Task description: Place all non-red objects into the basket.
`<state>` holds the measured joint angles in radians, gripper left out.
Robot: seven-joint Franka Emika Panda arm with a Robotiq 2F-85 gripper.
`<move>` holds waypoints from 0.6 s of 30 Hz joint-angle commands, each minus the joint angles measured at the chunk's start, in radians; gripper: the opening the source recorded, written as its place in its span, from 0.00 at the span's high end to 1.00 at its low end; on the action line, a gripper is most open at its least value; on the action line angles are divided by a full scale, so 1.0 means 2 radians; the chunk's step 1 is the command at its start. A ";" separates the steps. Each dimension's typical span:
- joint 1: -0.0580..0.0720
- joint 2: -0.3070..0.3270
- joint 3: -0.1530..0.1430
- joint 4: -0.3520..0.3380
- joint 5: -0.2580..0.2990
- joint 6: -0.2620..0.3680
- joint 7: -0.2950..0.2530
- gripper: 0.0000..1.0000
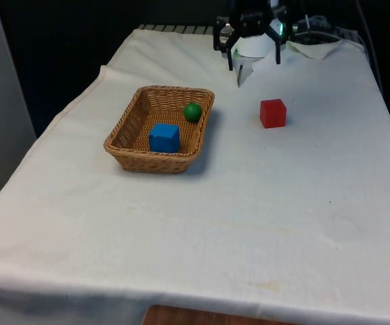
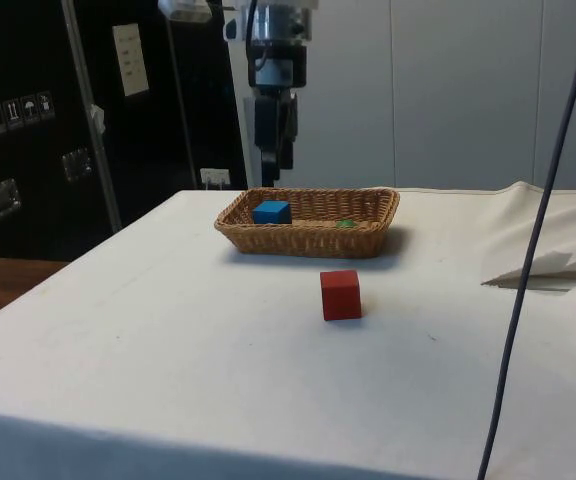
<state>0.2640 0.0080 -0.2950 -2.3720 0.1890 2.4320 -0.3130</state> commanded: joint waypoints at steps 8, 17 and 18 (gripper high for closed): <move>-0.002 0.017 -0.005 0.023 -0.036 -0.020 0.032 0.00; -0.002 0.027 -0.005 0.035 -0.073 -0.021 0.068 0.00; -0.002 0.028 -0.005 0.036 -0.078 -0.021 0.072 0.00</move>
<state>0.2600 0.0570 -0.3020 -2.3070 0.0500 2.3960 -0.1840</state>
